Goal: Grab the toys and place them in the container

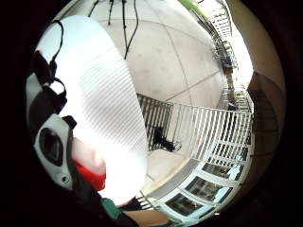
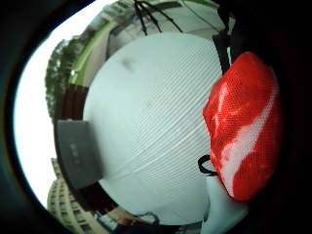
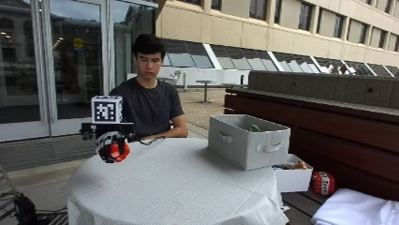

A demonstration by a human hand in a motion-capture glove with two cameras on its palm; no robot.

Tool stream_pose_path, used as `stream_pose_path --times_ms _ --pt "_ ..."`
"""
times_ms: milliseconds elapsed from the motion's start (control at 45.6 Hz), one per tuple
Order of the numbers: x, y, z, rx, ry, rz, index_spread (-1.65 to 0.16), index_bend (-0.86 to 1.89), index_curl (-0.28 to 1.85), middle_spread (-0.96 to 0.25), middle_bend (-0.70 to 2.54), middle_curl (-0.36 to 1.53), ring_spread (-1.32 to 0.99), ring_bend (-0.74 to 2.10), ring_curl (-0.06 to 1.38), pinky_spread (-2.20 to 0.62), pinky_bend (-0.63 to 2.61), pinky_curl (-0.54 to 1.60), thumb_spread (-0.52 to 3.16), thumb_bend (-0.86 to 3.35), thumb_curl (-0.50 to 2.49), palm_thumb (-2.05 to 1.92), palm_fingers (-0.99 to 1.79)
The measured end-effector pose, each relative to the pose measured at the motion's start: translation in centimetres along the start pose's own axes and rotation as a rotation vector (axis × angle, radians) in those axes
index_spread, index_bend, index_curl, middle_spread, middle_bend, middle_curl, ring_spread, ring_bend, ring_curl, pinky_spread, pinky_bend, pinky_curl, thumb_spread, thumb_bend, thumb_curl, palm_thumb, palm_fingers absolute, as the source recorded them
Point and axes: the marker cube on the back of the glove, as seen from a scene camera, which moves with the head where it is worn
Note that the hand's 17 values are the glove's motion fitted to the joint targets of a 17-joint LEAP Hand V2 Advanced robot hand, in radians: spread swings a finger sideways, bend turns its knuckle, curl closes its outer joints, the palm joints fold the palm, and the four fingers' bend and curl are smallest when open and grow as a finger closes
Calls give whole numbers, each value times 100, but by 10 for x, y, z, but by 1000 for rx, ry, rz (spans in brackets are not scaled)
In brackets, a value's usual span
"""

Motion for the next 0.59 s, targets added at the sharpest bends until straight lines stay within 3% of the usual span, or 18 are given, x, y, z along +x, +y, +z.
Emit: stream_pose_path --times_ms 197,351,482,592 --pt "-39 -3 -73 181 -33 -68 -36 15 51 -41 59 60 -44 114 45 -47 93 35 72 25 63 77 101" --pt "-76 32 -135 43 -33 -47 -38 14 52 -44 53 60 -44 113 44 -48 94 36 70 23 67 76 100" --pt "-116 30 -174 248 -55 -83 -39 13 53 -46 50 61 -44 113 44 -48 95 36 69 22 71 75 99" --pt "-150 38 -202 287 -98 -105 -39 13 54 -47 48 62 -44 113 44 -47 95 36 69 21 74 75 99"
